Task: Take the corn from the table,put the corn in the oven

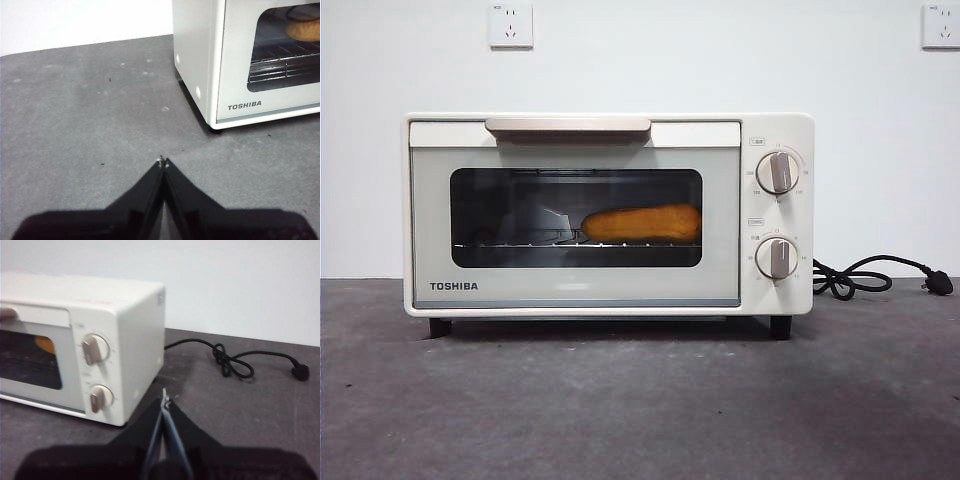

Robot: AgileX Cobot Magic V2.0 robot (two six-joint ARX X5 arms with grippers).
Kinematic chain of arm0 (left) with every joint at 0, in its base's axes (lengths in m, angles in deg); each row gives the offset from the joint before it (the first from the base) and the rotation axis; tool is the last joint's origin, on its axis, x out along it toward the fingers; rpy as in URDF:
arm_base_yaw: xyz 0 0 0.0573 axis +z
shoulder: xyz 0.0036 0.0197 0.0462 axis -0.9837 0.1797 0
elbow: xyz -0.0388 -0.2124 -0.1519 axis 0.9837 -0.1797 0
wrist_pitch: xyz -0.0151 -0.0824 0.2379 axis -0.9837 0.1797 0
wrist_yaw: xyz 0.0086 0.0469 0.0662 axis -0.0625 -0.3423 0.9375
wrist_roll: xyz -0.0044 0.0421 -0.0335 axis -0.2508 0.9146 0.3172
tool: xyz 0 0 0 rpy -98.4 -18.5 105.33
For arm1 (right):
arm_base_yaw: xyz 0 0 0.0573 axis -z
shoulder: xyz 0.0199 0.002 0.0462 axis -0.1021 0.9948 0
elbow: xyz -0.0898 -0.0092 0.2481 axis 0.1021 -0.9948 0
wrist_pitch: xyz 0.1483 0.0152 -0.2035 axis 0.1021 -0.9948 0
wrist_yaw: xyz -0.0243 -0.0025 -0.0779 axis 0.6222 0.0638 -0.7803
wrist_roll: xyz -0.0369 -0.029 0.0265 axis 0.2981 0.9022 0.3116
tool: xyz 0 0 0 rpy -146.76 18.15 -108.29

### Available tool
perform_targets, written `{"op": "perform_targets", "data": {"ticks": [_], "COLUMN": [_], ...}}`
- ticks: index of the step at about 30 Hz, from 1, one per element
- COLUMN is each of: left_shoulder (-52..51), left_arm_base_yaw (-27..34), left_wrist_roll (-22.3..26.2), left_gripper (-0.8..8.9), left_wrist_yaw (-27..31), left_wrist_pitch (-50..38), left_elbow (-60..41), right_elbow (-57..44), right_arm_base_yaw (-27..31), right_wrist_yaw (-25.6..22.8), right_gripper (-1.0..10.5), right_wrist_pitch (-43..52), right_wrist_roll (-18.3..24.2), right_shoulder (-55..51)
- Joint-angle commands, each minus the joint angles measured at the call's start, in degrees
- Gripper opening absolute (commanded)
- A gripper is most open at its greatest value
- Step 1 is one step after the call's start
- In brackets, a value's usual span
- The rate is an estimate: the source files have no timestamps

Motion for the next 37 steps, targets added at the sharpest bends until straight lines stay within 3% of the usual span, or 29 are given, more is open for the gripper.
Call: {"op": "perform_targets", "data": {"ticks": [1, 10, 18, 37], "left_shoulder": [0.0, -0.02, 0.31, 0.35], "left_arm_base_yaw": [0.2, 0.2, 0.2, 0.2], "left_wrist_roll": [-0.39, -0.39, -0.39, -0.39], "left_gripper": [-0.04, -0.04, -0.04, -0.04], "left_wrist_yaw": [-0.09, -0.09, -0.09, -0.09], "left_wrist_pitch": [-0.31, -0.28, -0.26, -0.26], "left_elbow": [-0.46, -0.46, -0.46, -0.46], "right_elbow": [-2.78, -9.97, -10.1, -10.08], "right_arm_base_yaw": [0.59, 0.57, 0.57, 0.57], "right_wrist_yaw": [0.07, 0.13, 0.11, -0.98], "right_gripper": [0.0, 0.0, 0.0, 0.0], "right_wrist_pitch": [0.35, 0.55, -1.7, -1.79], "right_wrist_roll": [-0.94, -3.67, -5.6, -5.4], "right_shoulder": [-2.49, -6.29, -6.29, -6.21]}}
